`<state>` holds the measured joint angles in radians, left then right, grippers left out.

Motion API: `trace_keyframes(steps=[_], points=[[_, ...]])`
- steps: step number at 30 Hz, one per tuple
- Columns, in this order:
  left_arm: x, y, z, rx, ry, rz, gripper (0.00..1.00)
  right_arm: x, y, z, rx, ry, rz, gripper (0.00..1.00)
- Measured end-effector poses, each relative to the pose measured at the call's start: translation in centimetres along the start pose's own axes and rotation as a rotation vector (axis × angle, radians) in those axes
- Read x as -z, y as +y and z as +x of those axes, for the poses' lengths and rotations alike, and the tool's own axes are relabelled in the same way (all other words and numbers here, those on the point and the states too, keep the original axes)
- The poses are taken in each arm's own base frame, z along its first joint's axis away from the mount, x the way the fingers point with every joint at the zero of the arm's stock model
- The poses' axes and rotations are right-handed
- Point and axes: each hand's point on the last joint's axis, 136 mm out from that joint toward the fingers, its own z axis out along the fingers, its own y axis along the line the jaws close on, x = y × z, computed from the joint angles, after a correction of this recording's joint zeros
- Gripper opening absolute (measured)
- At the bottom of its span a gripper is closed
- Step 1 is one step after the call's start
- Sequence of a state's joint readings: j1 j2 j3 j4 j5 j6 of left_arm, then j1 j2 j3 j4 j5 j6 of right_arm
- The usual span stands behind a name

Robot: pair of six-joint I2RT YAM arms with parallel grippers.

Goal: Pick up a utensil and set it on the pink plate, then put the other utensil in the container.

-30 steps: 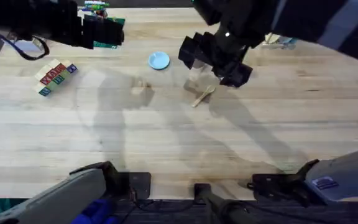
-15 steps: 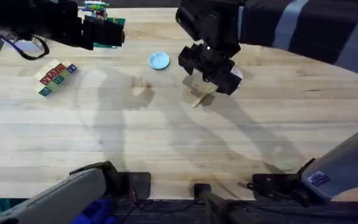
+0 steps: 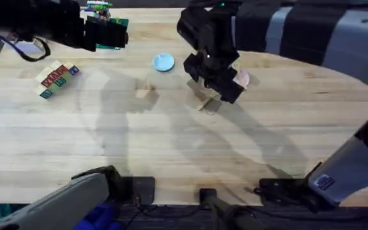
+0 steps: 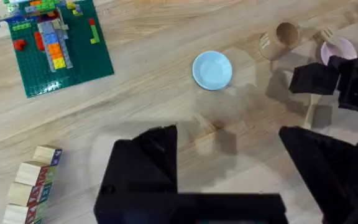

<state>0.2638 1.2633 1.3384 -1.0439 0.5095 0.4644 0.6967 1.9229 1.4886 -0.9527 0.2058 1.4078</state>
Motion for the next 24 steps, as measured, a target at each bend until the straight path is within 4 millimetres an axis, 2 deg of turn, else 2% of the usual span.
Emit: trace_keyframes(steps=[13,24], points=[[0.0,0.0,0.0,0.0,0.0,0.0,0.994,-2.9,-0.4,0.6,-0.008,-0.002,-0.012,0.996],[0.0,0.0,0.0,0.0,0.0,0.0,0.993,-2.9,-0.6,0.6,-0.008,-0.01,-0.03,0.995]])
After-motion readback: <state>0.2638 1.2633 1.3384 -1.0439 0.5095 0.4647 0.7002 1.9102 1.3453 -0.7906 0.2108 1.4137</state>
